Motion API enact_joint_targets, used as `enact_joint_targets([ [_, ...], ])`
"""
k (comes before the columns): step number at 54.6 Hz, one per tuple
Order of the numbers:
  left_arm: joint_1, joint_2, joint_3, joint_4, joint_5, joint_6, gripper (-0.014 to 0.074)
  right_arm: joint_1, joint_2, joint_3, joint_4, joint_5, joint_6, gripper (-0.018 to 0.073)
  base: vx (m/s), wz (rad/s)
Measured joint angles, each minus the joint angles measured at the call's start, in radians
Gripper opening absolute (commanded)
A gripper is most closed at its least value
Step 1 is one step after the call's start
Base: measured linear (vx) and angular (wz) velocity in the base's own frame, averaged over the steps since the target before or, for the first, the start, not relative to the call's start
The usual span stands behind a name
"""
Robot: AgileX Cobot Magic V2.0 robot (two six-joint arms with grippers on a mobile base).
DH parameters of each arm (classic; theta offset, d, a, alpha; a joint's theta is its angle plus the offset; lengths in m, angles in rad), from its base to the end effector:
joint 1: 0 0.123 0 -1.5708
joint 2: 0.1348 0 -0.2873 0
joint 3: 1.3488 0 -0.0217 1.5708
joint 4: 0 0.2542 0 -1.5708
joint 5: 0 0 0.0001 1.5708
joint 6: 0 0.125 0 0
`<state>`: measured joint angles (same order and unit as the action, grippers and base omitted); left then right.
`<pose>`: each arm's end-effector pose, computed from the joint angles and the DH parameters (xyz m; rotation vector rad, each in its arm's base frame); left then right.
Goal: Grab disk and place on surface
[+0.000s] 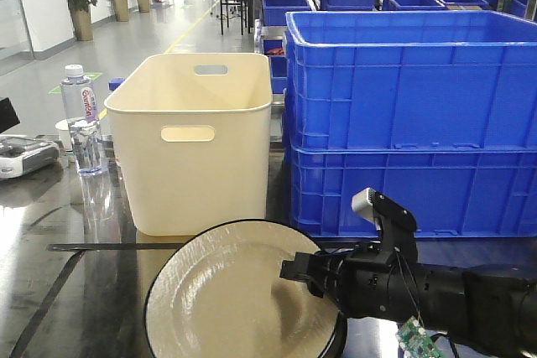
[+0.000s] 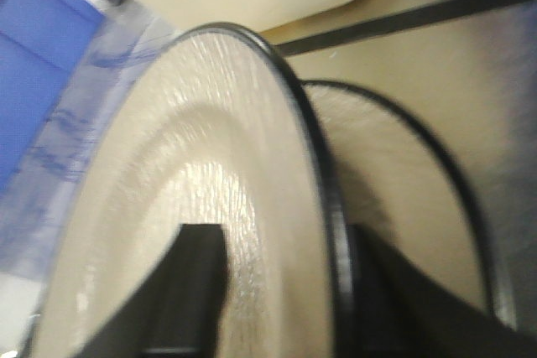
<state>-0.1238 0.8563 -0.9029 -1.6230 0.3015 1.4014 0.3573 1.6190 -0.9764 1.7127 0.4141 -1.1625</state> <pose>0.2035 -0.0628 0.4366 0.1795 1.4353 -0.4994 0.3392 0.1799 0.2356 -0.0448 2.1697 0.9726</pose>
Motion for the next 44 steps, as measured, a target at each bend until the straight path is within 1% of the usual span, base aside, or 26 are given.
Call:
enact_joint_targets([
  [5,0.000,0.000,0.000,0.000,0.000,0.000,-0.0007,0.000,0.000,0.000,0.000,-0.056,-0.071,0.0588,0.00,0.00],
  [8,0.000,0.000,0.000,0.000,0.000,0.000,-0.0007,0.000,-0.001,0.000,0.004,-0.092,-0.120,0.0610,0.00,0.00],
  [10,0.000,0.000,0.000,0.000,0.000,0.000,-0.0007,0.000,-0.009,-0.001,0.006,-0.138,-0.176,0.0618,0.00,0.00],
  [13,0.000,0.000,0.000,0.001,0.000,0.000,-0.0006,0.000,-0.023,-0.001,0.009,-0.207,-0.256,0.0619,0.00,0.00],
  [17,0.000,0.000,0.001,0.019,0.000,0.000,-0.0005,0.000,-0.061,-0.001,0.016,-0.336,-0.381,0.0613,0.00,0.00],
  [20,0.000,0.000,0.002,0.054,0.000,-0.004,-0.0004,0.000,-0.089,-0.001,0.023,-0.414,-0.480,0.0601,0.00,0.00],
  [24,0.000,0.000,0.017,0.121,-0.003,-0.037,-0.0004,0.000,-0.161,-0.001,0.032,-0.540,-0.593,0.0556,0.00,0.00],
  [27,0.000,0.000,0.045,0.208,-0.015,-0.098,-0.0002,0.000,-0.217,-0.001,0.040,-0.614,-0.667,0.0490,0.00,0.00],
  [30,0.000,0.001,0.087,0.292,-0.042,-0.173,-0.0002,0.000,-0.271,-0.001,0.045,-0.674,-0.725,0.0389,0.00,0.00],
  [31,0.000,0.001,0.099,0.332,-0.050,-0.195,-0.0001,0.000,-0.296,-0.001,0.047,-0.686,-0.733,0.0358,0.00,0.00],
  [32,0.000,0.004,0.118,0.360,-0.062,-0.229,-0.0001,0.000,-0.312,-0.001,0.047,-0.699,-0.739,0.0309,0.00,0.00],
  [33,0.000,0.009,0.138,0.403,-0.075,-0.252,-0.0001,0.000,-0.337,-0.001,0.047,-0.716,-0.746,0.0274,0.00,0.00],
  [34,0.000,0.014,0.158,0.463,-0.091,-0.301,-0.0001,0.000,-0.372,-0.001,0.047,-0.741,-0.752,0.0183,0.00,0.00],
  [35,0.000,0.021,0.178,0.508,-0.099,-0.340,-0.0001,0.000,-0.398,-0.001,0.047,-0.748,-0.757,0.0127,0.00,0.00],
  [37,0.001,0.039,0.217,0.582,-0.118,-0.418,-0.0001,0.000,-0.442,-0.001,0.047,-0.761,-0.761,0.0034,0.00,0.00],
  [38,0.003,0.046,0.230,0.626,-0.122,-0.444,-0.0001,0.000,-0.469,-0.001,0.047,-0.765,-0.761,-0.0002,0.00,0.00],
  [40,0.011,0.074,0.268,0.710,-0.131,-0.523,-0.0001,0.000,-0.524,0.001,0.047,-0.771,-0.761,-0.0016,0.00,0.00],
  [44,0.028,0.117,0.305,0.827,-0.126,-0.647,-0.0001,0.000,-0.607,0.013,0.047,-0.765,-0.761,-0.0015,0.00,0.00],
])
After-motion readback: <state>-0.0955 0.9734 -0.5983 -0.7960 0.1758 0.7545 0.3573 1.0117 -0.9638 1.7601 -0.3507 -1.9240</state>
